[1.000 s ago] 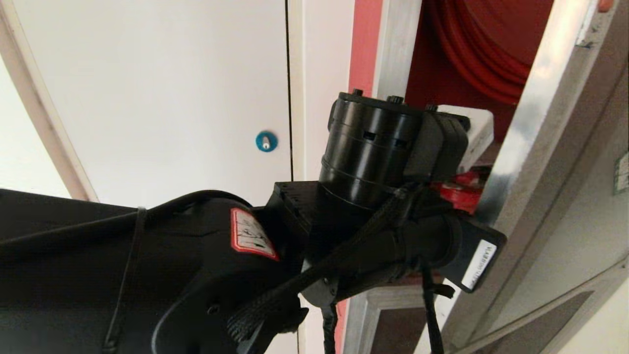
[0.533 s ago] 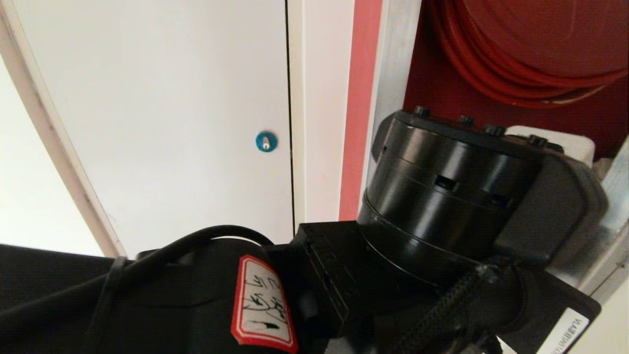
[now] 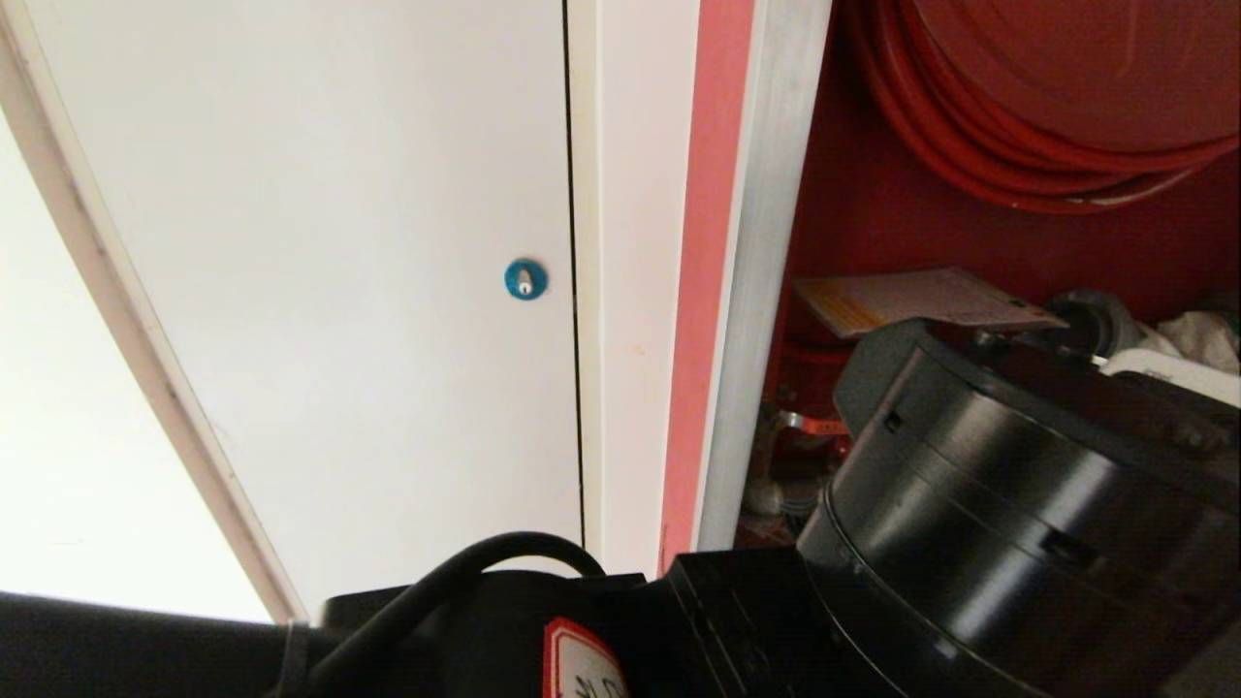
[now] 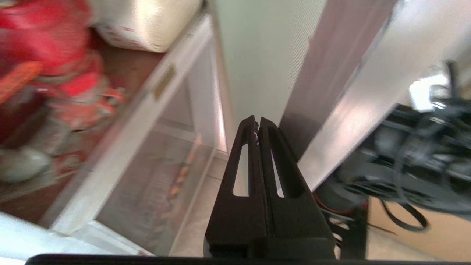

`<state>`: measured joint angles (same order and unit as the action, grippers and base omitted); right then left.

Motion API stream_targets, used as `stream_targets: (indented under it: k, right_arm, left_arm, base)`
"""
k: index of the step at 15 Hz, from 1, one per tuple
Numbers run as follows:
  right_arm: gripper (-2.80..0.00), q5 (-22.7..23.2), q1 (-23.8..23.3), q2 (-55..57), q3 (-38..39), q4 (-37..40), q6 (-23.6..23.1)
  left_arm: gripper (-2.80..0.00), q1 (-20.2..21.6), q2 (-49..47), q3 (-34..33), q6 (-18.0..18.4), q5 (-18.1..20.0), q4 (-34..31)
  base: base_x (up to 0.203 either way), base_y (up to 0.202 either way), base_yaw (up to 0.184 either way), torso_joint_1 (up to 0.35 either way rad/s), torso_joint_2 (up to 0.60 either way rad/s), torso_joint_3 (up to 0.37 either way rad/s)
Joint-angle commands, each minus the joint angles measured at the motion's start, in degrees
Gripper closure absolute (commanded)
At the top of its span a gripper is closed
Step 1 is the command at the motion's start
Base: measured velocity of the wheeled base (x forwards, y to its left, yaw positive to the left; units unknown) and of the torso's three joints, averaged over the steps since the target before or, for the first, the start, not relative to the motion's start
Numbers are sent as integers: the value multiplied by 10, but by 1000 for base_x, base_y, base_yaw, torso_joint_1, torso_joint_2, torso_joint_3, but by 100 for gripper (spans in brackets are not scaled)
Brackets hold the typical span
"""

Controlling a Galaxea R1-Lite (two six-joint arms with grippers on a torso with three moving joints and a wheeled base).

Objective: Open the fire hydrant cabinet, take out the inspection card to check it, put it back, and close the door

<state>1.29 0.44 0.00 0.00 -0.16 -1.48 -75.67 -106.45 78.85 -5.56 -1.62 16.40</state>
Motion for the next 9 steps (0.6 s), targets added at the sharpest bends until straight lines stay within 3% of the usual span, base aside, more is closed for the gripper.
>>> stream_targets:
  k: [1,9]
  right_arm:
    - [0,0,1,1,1,0,0]
    - [0,0,0,1,1,0,0]
  left_arm:
    - [0,-12,-3,0,0,-1,1]
    - [0,-63,-20,3,2,-1,2]
  base:
    - [0,0,0,0,0,0]
    - [0,0,0,0,0,0]
